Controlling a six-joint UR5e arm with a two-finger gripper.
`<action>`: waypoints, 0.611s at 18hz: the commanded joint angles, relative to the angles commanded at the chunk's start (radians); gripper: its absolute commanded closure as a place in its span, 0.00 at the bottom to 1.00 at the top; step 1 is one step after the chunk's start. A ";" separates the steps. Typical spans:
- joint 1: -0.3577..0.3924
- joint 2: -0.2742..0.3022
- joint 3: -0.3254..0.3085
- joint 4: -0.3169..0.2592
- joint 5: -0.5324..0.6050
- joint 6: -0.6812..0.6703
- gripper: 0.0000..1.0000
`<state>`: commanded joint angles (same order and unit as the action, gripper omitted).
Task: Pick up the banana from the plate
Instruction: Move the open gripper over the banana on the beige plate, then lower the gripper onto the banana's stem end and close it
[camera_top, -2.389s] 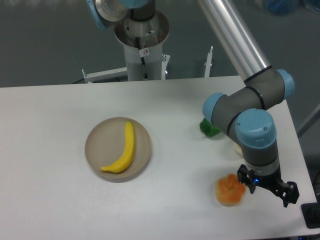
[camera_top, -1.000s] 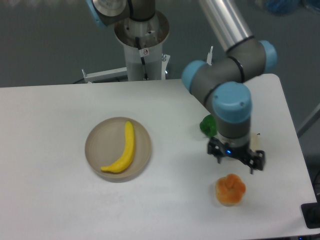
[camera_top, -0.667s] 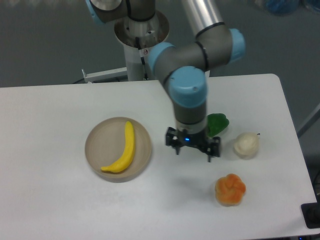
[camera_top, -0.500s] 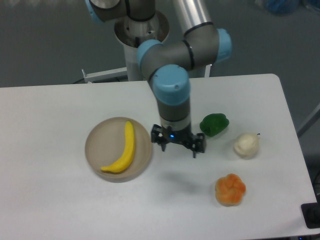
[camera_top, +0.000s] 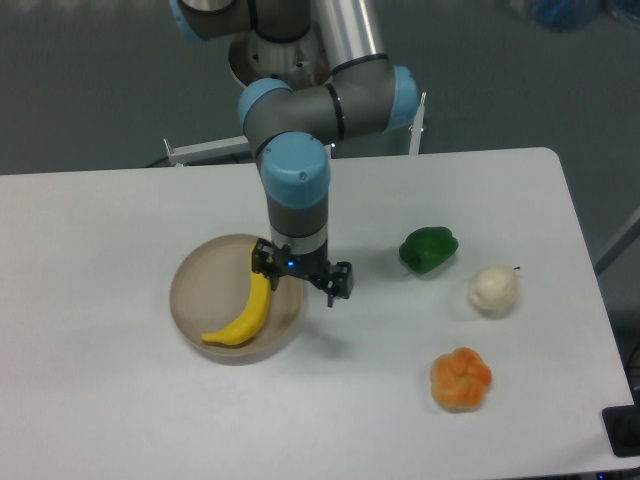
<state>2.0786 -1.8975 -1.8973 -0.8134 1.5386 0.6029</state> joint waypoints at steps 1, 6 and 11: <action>-0.002 -0.002 -0.026 0.026 0.000 0.000 0.00; -0.037 -0.021 -0.046 0.043 0.002 -0.040 0.00; -0.071 -0.043 -0.042 0.045 0.006 -0.066 0.00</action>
<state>2.0080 -1.9405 -1.9390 -0.7685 1.5447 0.5370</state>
